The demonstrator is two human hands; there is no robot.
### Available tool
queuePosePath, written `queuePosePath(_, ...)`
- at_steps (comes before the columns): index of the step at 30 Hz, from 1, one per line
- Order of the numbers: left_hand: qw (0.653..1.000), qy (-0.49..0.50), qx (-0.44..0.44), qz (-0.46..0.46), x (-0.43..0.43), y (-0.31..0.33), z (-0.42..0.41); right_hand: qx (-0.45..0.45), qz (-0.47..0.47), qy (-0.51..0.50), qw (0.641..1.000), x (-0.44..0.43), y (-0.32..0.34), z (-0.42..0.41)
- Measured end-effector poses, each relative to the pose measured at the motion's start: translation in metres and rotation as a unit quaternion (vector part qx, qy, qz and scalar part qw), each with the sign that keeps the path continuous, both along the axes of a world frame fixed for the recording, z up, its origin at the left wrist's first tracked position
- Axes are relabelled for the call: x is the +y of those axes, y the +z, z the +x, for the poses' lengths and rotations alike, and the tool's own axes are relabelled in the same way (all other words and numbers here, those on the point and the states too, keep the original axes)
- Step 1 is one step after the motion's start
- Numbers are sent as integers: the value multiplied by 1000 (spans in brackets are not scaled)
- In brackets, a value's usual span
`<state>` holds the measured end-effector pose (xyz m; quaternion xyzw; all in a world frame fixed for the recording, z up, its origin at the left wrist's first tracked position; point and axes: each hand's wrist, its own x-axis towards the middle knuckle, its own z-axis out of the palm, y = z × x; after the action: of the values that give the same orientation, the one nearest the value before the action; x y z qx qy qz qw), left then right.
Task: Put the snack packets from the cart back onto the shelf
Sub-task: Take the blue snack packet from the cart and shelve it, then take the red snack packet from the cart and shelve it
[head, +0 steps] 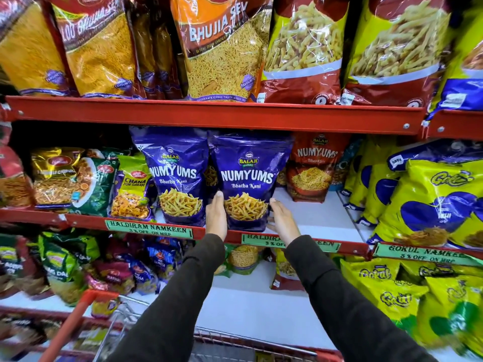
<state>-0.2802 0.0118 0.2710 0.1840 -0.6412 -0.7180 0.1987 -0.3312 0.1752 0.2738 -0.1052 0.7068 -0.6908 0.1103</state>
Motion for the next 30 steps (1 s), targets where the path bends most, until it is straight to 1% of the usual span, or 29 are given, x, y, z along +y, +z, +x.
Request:
queuePosePath(3,1000,11,-3,-16,0,1,9,8,-3,-9,1000,0,1,15)
queuePosePath(5,1000,5,-5,-27,0,3,14,20,12,-13,1000,0,2,21)
queuePosePath(9,995,3,7,-96,4,8,23,38,35,-2,999,3,7,28)
queuePosePath(12,990,71,53,-106,14,1,36,82,42,-36,995,15,3,42)
queuePosePath(15,973,147,123,-125,34,-16,56,147,37,-81,985,37,-11,65)
queuePosePath(18,963,131,155,-179,56,-41,72,201,69,-78,974,61,-35,85)
queuePosePath(20,961,98,141,-218,70,-65,81,206,106,-75,970,80,-61,97)
queuePosePath(21,960,81,128,-235,75,-79,86,201,123,-76,969,89,-75,102)
queuePosePath(23,960,48,90,-260,88,-110,97,155,147,-71,974,109,-107,114)
queuePosePath(27,965,-3,-8,-261,113,-163,124,54,190,-71,978,152,-165,140)
queuePosePath(30,949,-75,-98,-290,124,-209,144,-37,236,-68,969,183,-201,157)
